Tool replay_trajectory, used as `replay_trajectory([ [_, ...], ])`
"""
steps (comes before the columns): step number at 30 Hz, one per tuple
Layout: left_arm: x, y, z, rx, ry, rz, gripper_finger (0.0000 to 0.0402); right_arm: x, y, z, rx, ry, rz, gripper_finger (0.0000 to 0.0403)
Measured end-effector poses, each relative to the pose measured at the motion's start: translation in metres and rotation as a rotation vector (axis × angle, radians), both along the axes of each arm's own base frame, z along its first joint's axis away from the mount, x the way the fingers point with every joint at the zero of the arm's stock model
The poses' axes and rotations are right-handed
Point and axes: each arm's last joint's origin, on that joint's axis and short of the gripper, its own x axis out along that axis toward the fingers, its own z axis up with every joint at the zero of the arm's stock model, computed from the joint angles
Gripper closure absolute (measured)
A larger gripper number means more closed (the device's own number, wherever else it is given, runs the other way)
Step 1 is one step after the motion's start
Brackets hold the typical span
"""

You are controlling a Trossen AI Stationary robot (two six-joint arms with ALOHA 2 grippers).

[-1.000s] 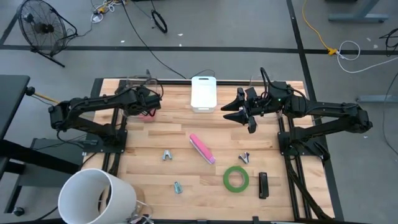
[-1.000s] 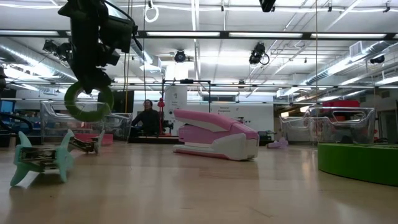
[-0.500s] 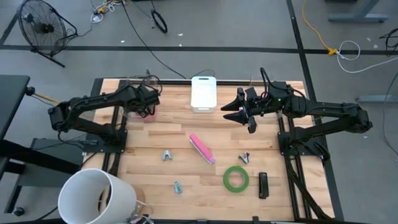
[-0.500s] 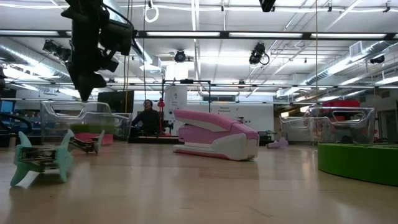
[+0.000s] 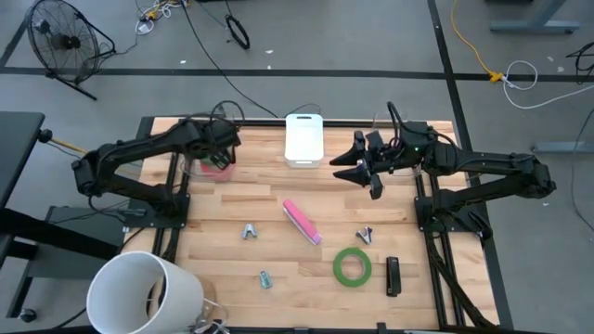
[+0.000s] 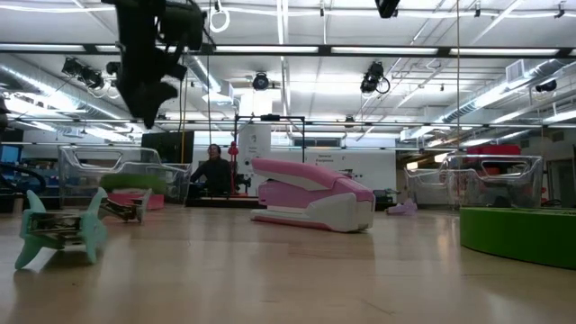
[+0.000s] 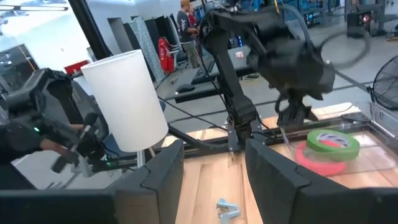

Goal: Pick and place Stapler, Stapler remover, tape
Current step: Put the green tape into the left transparent bin

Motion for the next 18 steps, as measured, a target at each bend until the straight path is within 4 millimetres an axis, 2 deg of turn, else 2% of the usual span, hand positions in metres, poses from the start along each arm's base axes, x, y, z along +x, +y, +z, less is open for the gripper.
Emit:
replay_trajectory([
  [5,0.023,-0.013,0.018,-0.039,-0.205,-0.12,0.0132,-0.001,0.0,-0.009,0.013,0.093,0.0,0.0231],
  [13,0.064,-0.046,0.038,-0.027,-0.565,-0.348,0.0132,-0.005,0.001,-0.026,0.035,0.271,0.001,0.0231],
  [18,0.079,-0.065,0.048,-0.016,-0.724,-0.448,0.0132,-0.009,0.002,-0.036,0.024,0.379,0.02,0.0231],
])
